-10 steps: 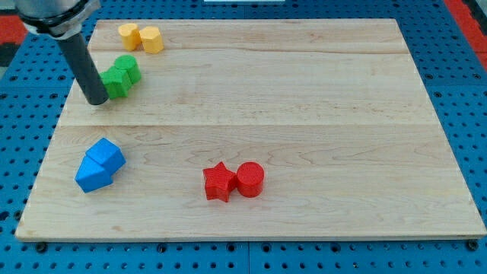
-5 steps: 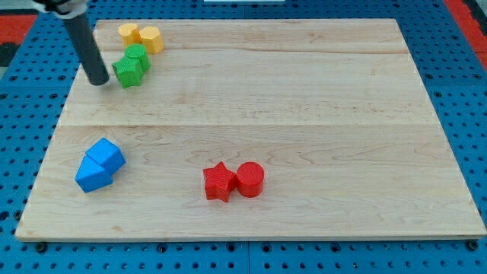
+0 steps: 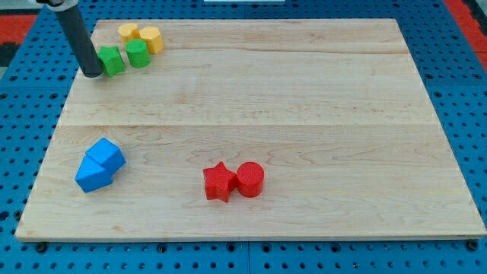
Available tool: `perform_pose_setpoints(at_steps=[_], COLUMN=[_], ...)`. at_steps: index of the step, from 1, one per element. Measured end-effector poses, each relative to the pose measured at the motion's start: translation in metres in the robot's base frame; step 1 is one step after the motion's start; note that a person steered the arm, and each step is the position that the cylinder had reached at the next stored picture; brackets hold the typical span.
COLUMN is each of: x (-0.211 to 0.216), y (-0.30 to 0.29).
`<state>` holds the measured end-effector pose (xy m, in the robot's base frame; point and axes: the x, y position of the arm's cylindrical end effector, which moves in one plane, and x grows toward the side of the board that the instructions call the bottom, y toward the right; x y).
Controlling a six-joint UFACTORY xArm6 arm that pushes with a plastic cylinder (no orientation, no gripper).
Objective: Move the green blocks to the bottom of the yellow blocks
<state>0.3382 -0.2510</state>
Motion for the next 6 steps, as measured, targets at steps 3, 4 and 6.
perform_pose_setpoints(at_steps=[3, 4, 6], x=[-0.036, -0.042, -0.141], y=[0.005, -0.028, -0.007])
